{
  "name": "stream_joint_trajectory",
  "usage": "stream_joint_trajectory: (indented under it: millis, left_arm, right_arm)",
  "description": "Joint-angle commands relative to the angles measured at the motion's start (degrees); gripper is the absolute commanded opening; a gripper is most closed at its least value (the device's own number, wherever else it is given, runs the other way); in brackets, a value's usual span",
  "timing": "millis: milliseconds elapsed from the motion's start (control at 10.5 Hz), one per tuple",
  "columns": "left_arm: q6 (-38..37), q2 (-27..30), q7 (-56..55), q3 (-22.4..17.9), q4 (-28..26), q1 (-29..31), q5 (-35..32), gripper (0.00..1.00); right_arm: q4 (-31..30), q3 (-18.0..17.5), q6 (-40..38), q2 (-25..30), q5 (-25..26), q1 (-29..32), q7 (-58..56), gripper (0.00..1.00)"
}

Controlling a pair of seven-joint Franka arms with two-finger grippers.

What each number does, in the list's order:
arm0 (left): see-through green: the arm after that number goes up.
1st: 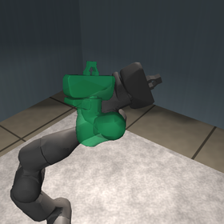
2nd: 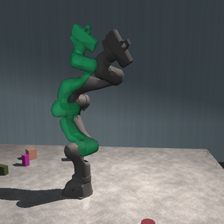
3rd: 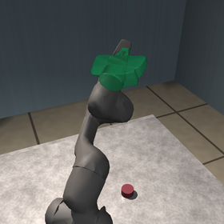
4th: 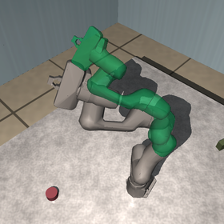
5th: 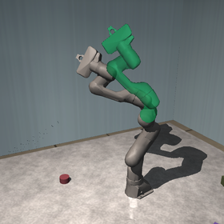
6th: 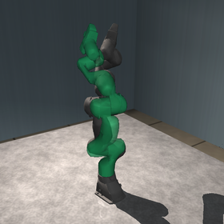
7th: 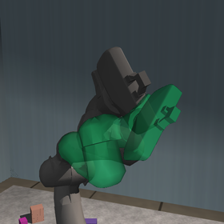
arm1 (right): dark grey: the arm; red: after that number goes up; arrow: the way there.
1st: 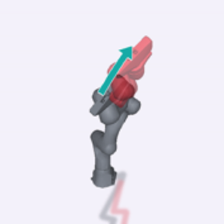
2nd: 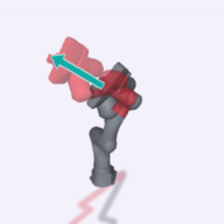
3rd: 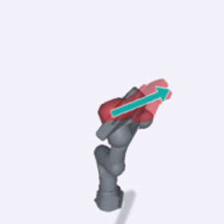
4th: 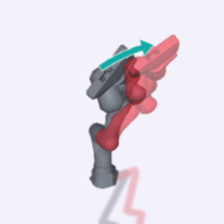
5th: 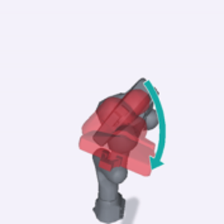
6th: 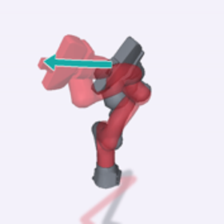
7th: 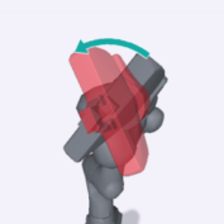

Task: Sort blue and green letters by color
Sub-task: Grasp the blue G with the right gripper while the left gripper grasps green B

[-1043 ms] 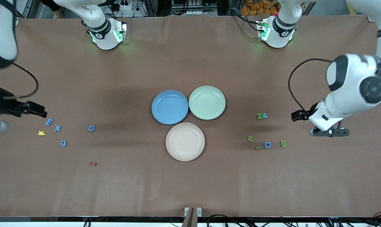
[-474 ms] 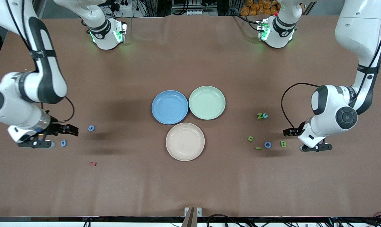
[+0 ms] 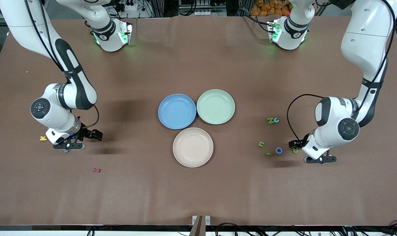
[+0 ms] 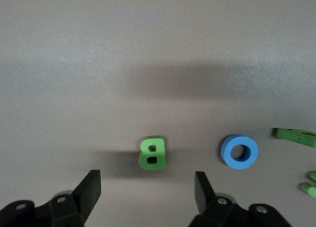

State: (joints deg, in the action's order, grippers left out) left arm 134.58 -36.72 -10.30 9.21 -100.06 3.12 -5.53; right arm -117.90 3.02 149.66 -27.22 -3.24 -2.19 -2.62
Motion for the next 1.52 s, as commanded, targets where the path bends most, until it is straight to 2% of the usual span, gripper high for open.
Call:
stream_joint_trajectory:
  millis: [0, 190, 285, 379, 569, 664, 759, 949, 1043, 1138, 1328, 1423]
  left_arm:
    - [1.0, -1.8, -1.6, -0.1, 1.6, 0.0, -1.6, 0.80]
    - [2.3, -2.4, -1.6, -0.1, 1.7, 0.0, -2.4, 0.79]
    - [3.2, -2.5, -1.6, -0.1, 1.6, 0.0, -3.4, 0.73]
    - [4.0, -2.6, -1.6, -0.1, 1.5, 0.2, -3.8, 0.72]
    - [4.1, -3.2, -1.7, -0.1, 1.5, -0.2, -4.0, 0.68]
    - [4.2, -3.4, -1.7, -0.2, 1.5, -0.3, -4.1, 0.62]
    - [4.2, -3.4, -1.6, -0.1, 1.5, -0.2, -4.1, 0.62]
    - [4.3, -3.4, -1.5, -0.1, 1.4, -0.2, -4.1, 0.61]
    - [4.3, -3.4, -1.6, -0.1, 1.5, -0.3, -4.1, 0.49]
    - [4.3, -3.4, -1.6, -0.2, 1.5, -0.4, -4.1, 0.44]
    - [4.2, -3.4, -1.6, -0.5, 1.5, -1.3, -4.1, 0.41]
    - [4.2, -3.4, -1.6, -0.5, 1.5, -1.4, -4.1, 0.28]
  right_arm:
    - [-4.4, -2.7, 3.3, 0.9, -0.1, 4.1, -1.7, 1.00]
    - [-6.8, -3.2, 3.9, 2.3, -0.1, 5.0, -2.0, 1.00]
    - [-7.9, -3.2, 6.1, 2.3, -0.1, 5.2, -2.0, 1.00]
    - [-8.9, -3.2, 7.6, 2.1, -0.1, 5.1, -2.0, 1.00]
    - [-9.6, -3.2, 7.6, 2.2, -0.1, 5.0, -2.0, 1.00]
    - [-9.9, -3.2, 7.7, 2.2, -0.1, 4.9, -2.0, 1.00]
    - [-10.2, -3.2, 7.7, 2.4, -0.1, 4.9, -2.0, 0.91]
    - [-10.7, -3.2, 7.7, 3.0, -0.1, 4.7, -2.0, 0.45]
    - [-10.7, -3.2, 7.7, 2.9, -0.1, 4.7, -2.0, 0.34]
    - [-10.6, -3.2, 7.8, 2.8, -0.2, 4.7, -2.0, 0.31]
    - [-10.5, -3.2, 8.6, 2.5, -0.5, 4.7, -2.0, 0.26]
    - [-10.4, -3.2, 8.6, 2.5, -0.6, 4.7, -2.0, 0.24]
